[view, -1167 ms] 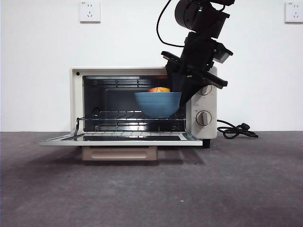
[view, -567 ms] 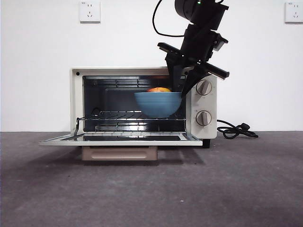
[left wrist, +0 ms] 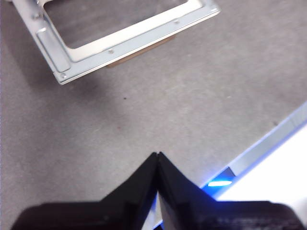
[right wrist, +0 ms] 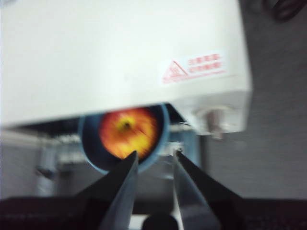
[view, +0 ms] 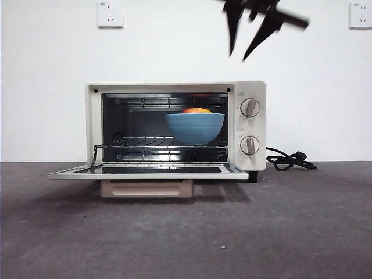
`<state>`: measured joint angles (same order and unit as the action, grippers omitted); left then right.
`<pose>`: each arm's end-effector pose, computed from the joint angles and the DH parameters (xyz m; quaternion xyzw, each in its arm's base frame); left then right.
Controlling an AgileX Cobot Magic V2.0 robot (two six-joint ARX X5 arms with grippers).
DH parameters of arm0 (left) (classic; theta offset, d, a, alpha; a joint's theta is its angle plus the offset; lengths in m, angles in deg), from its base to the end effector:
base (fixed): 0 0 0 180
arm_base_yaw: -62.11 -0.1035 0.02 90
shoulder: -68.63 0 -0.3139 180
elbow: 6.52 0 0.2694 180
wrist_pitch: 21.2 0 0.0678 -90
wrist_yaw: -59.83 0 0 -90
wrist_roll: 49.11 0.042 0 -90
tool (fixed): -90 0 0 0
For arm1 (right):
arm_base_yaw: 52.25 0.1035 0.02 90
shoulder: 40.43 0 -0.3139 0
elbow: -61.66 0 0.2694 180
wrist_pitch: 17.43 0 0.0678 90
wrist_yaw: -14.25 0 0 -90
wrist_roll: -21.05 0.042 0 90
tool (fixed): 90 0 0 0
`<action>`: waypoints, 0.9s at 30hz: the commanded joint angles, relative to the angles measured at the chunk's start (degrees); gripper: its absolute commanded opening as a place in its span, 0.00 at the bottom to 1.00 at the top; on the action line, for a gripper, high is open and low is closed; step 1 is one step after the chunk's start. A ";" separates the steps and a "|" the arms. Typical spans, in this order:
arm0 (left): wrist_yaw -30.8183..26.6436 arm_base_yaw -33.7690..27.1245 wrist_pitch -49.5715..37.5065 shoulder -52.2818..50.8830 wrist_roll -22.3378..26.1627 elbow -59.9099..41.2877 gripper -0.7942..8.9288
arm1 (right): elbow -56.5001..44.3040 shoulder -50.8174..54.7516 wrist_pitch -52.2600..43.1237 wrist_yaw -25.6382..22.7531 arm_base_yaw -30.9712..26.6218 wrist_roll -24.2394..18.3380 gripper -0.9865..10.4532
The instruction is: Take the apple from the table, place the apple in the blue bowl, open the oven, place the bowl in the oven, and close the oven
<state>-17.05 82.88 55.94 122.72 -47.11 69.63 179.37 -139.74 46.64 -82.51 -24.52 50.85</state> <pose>0.1348 -0.0613 0.3698 0.0456 0.4568 -0.2664 0.8475 0.3590 0.1831 0.4200 0.1218 0.4013 0.0668 0.9053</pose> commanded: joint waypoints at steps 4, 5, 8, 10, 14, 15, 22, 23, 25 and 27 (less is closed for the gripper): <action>2.71 -4.66 -6.14 5.11 0.79 -3.74 0.07 | -0.07 6.95 9.11 -13.44 1.40 -17.35 0.19; 4.13 -5.44 -7.52 5.73 0.76 -4.94 0.07 | -0.17 7.85 10.23 -14.75 1.49 -18.12 0.16; 9.57 -8.26 -14.03 7.65 -0.66 -10.34 0.07 | -1.36 11.52 11.72 -15.58 1.46 -19.67 0.07; 13.22 -10.47 -19.32 9.44 -2.95 -14.27 0.07 | -2.69 14.47 11.76 -15.58 1.46 -21.81 0.08; 20.63 -14.05 -26.73 14.47 -7.02 -18.93 0.07 | -7.61 20.52 10.34 -14.97 1.49 -26.21 0.08; 21.77 -14.73 -27.63 16.04 -7.04 -19.34 0.07 | -9.60 22.43 9.49 -14.10 1.49 -27.36 0.08; 21.84 -18.08 -31.19 26.32 -6.60 -19.39 0.07 | -25.62 34.95 2.16 -10.51 1.40 -30.45 0.08; 21.84 -18.45 -32.22 27.56 -7.08 -19.37 0.07 | -27.56 36.50 1.44 -10.38 1.40 -30.40 0.08; 21.86 -19.21 -34.71 30.14 -8.00 -19.37 0.07 | -31.61 39.65 0.04 -8.22 1.42 -30.21 0.08; 21.88 -19.89 -37.05 32.15 -9.20 -19.37 0.07 | -35.10 42.47 -2.08 -5.40 1.42 -29.68 0.08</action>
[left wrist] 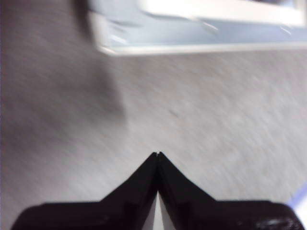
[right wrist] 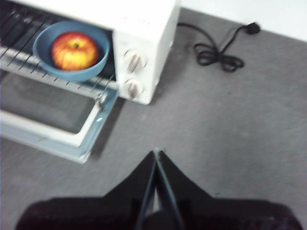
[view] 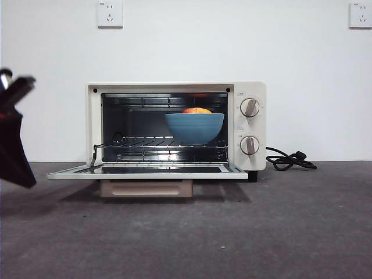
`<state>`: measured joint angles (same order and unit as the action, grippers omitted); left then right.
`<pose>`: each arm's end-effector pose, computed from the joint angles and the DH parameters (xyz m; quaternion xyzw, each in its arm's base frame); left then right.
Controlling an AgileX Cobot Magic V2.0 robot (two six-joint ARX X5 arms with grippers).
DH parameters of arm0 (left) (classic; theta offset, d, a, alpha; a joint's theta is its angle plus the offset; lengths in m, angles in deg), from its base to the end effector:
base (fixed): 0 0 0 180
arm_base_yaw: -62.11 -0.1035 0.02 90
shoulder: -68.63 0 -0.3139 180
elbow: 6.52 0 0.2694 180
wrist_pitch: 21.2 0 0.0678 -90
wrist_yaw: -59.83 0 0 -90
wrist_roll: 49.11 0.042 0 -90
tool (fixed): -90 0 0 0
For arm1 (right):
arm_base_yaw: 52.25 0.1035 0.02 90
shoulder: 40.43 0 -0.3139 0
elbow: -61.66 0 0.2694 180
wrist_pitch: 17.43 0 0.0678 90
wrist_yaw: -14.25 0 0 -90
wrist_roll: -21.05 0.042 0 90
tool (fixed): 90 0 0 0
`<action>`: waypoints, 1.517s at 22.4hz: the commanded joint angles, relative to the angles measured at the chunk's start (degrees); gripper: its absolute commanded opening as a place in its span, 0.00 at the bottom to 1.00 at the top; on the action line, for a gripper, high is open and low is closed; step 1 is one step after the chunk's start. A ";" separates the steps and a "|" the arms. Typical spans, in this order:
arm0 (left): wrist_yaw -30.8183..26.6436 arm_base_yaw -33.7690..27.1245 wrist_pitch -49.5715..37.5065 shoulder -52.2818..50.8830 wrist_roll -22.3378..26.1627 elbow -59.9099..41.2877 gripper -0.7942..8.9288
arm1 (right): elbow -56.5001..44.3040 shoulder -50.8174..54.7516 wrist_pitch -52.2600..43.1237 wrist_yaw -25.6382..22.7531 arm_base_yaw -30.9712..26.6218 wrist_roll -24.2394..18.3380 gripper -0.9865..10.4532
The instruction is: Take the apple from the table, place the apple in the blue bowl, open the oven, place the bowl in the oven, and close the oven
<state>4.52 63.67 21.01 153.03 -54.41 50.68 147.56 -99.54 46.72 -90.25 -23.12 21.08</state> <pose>0.2642 -0.0311 0.1970 -0.1983 0.5570 -0.2302 0.7730 0.1672 0.0811 0.4285 -0.1188 0.2974 0.1205 0.9396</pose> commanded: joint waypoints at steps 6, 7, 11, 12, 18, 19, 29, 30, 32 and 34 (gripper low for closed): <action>0.52 -2.75 -9.20 5.84 -8.66 -0.39 0.07 | -10.36 8.41 -6.05 5.57 0.02 2.01 0.08; 1.31 -2.99 -10.47 6.38 -9.88 -0.39 0.07 | -10.97 9.05 -6.14 5.55 0.02 2.34 0.08; 2.82 -3.39 -16.98 9.22 -18.01 -0.33 0.07 | -12.04 10.64 -6.12 5.81 0.02 3.78 0.08; 2.82 -3.34 -18.21 10.10 -19.80 -0.31 0.07 | -12.04 10.62 -6.51 6.23 0.02 4.35 0.08; 3.43 -3.37 -24.46 12.35 -27.04 -0.31 0.07 | -12.04 10.62 -7.58 7.26 0.02 4.81 0.08; 4.00 -3.37 -25.33 12.35 -27.89 -0.31 0.07 | -12.04 10.62 -7.61 7.28 0.02 4.96 0.08; 15.96 -3.34 -37.68 12.13 -36.94 -0.31 0.07 | -12.04 10.62 -7.58 7.28 0.02 5.03 0.08; 16.13 -3.23 -39.67 11.76 -37.73 -0.28 0.07 | -12.04 10.62 -7.58 7.26 0.02 5.42 0.08; 16.02 -3.23 -43.04 10.99 -39.93 -0.04 0.07 | -12.04 10.60 -7.56 7.26 0.02 5.97 0.08; 15.74 -3.23 -44.54 10.71 -41.64 1.25 0.07 | -12.04 10.60 -7.58 7.26 0.02 6.08 0.08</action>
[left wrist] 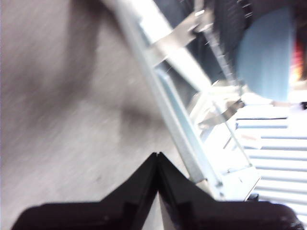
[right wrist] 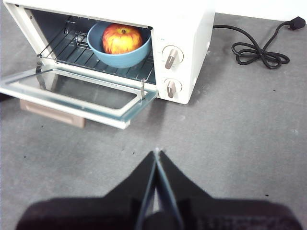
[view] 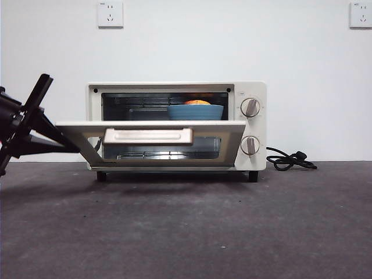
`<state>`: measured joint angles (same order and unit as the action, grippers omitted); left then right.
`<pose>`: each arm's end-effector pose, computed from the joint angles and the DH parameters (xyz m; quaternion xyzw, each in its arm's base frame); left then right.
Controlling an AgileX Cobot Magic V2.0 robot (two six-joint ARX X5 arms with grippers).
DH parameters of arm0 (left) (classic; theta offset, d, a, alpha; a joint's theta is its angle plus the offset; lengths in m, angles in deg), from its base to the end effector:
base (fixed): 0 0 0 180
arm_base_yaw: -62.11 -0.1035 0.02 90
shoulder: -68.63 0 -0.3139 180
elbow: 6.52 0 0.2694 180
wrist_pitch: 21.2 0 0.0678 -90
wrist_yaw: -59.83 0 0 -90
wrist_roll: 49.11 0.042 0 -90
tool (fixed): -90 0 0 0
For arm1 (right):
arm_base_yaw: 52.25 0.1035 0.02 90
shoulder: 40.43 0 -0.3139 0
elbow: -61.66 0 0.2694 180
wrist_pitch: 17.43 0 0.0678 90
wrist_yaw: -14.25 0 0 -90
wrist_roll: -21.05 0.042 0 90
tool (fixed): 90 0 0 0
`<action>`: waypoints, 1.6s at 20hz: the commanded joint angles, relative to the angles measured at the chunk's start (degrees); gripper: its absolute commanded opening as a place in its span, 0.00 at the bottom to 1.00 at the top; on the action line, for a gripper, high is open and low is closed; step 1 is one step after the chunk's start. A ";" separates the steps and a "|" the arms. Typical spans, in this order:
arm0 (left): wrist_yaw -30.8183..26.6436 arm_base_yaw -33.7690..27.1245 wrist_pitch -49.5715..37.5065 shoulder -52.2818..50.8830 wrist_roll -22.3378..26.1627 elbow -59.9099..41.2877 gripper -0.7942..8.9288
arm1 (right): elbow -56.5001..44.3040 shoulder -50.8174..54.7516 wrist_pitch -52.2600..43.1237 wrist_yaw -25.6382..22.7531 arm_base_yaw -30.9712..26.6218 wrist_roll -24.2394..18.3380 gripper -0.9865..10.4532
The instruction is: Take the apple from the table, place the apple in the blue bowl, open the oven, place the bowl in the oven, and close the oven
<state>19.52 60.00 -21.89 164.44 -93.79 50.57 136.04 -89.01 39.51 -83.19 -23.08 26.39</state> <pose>0.3377 -0.0196 0.1888 -0.4605 0.4161 -0.2413 0.7461 0.1324 0.0677 0.3995 -0.0401 0.2630 0.1695 0.9489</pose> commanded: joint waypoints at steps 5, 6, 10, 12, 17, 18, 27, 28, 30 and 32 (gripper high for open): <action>-0.52 0.55 -2.03 -0.70 -4.63 7.87 0.07 | -0.52 0.04 -0.37 0.09 0.02 0.77 0.08; -0.94 0.55 -1.97 -0.70 -4.74 9.57 0.07 | -0.52 0.04 -0.35 0.00 0.02 0.74 0.08; -1.27 0.55 -0.52 -0.70 -4.57 16.76 0.07 | -0.52 0.04 -0.07 -0.02 0.02 0.77 0.08; -0.79 0.59 1.51 -0.70 -3.19 19.12 0.07 | -0.52 -0.04 0.07 -0.04 0.02 0.74 0.09; 6.45 0.68 6.14 -2.19 3.17 19.82 0.08 | -0.52 -0.04 0.28 -0.46 0.02 0.72 0.09; 6.38 0.79 10.12 -3.41 6.95 19.82 0.08 | -0.52 -0.04 0.68 -0.44 0.02 0.72 0.09; -23.21 1.64 53.77 -27.50 45.75 19.82 0.08 | -0.50 -0.04 3.93 -0.48 0.02 0.68 0.09; -24.96 1.62 54.05 -30.40 45.75 19.82 0.08 | -0.50 -0.04 3.91 -0.48 0.02 0.68 0.09; -27.52 1.64 54.38 -36.85 45.70 19.82 0.08 | -0.50 -0.04 3.91 -0.48 0.02 0.68 0.09; -27.85 1.64 55.91 -42.91 45.20 19.82 0.08 | -0.50 -0.04 3.91 -0.48 0.02 0.68 0.09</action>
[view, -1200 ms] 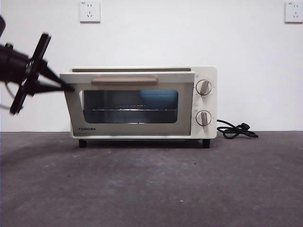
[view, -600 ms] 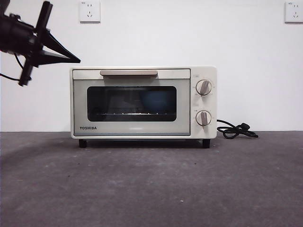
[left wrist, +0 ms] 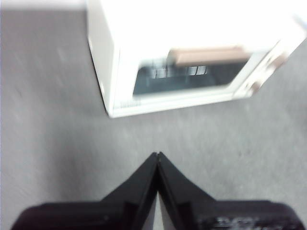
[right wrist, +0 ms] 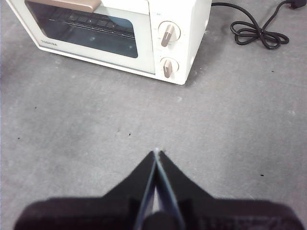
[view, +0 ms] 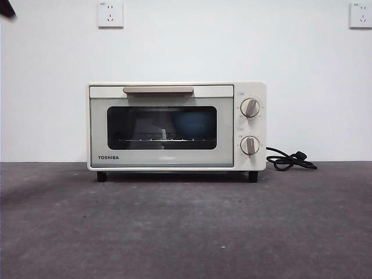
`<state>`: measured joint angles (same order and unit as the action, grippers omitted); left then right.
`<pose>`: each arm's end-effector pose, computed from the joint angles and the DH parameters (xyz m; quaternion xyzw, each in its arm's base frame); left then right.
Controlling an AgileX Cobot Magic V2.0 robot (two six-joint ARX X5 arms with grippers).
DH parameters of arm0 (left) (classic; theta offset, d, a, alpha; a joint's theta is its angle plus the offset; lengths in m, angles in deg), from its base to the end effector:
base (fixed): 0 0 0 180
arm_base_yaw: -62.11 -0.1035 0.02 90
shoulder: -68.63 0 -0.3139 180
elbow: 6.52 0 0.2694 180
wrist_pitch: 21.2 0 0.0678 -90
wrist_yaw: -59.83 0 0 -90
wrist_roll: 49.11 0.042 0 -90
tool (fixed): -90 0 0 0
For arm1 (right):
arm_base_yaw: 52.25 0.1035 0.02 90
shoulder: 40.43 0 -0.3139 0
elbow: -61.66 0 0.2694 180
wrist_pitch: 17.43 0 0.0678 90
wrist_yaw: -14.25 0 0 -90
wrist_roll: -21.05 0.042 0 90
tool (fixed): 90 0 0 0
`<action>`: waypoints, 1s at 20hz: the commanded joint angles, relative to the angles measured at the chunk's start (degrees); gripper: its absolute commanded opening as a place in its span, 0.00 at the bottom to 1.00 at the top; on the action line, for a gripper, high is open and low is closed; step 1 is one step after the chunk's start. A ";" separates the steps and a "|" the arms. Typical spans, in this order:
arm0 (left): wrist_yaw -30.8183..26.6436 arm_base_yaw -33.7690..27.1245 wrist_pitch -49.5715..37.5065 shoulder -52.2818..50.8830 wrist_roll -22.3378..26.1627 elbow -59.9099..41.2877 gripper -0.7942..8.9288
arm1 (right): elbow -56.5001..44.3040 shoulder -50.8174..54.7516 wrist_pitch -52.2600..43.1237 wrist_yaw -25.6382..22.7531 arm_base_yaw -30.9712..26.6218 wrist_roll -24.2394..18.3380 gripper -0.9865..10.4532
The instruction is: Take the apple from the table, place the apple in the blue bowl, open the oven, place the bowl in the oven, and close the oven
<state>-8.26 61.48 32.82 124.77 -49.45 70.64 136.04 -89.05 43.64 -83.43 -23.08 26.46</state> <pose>0.1863 -0.0136 0.4026 -0.0583 0.2791 -0.1762 0.9422 0.1288 0.0655 0.3929 -0.0516 0.2958 0.1639 0.9397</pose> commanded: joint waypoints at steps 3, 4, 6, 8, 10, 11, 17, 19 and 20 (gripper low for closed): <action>2.40 0.17 9.11 -9.84 -2.75 -0.24 0.08 | -0.50 0.00 -0.22 -0.24 0.02 0.61 0.09; 3.21 0.20 10.99 -11.26 -4.28 -0.24 0.08 | -0.50 0.00 -0.22 -0.24 0.02 0.61 0.09; 3.98 0.17 12.37 -12.94 -4.59 -0.24 0.08 | -0.50 0.00 -0.22 -0.24 0.02 0.61 0.09; 3.96 0.17 12.35 -13.31 -4.59 -0.24 0.08 | -0.50 0.00 -0.22 -0.24 0.02 0.61 0.09; 3.96 0.17 12.33 -12.72 -4.59 -0.24 0.08 | -0.50 0.00 -0.22 -0.24 0.02 0.61 0.09; 3.56 0.17 12.28 -12.04 -2.54 -0.24 0.08 | -0.50 0.00 -0.22 -0.24 0.02 0.61 0.09; 0.55 -0.20 0.94 -6.91 8.76 -0.92 0.08 | -0.50 0.00 -0.22 -0.24 0.02 0.61 0.09; 0.57 -0.20 -8.72 -7.76 9.97 -4.37 0.08 | -0.50 -0.02 -0.22 -0.24 0.02 0.61 0.09; 0.55 -0.20 -14.03 -8.87 10.38 -7.23 0.08 | -0.50 -0.02 -0.22 -0.24 0.02 0.61 0.09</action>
<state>-7.72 61.48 19.85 115.92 -40.59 64.21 136.04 -89.05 43.64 -83.45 -23.08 26.46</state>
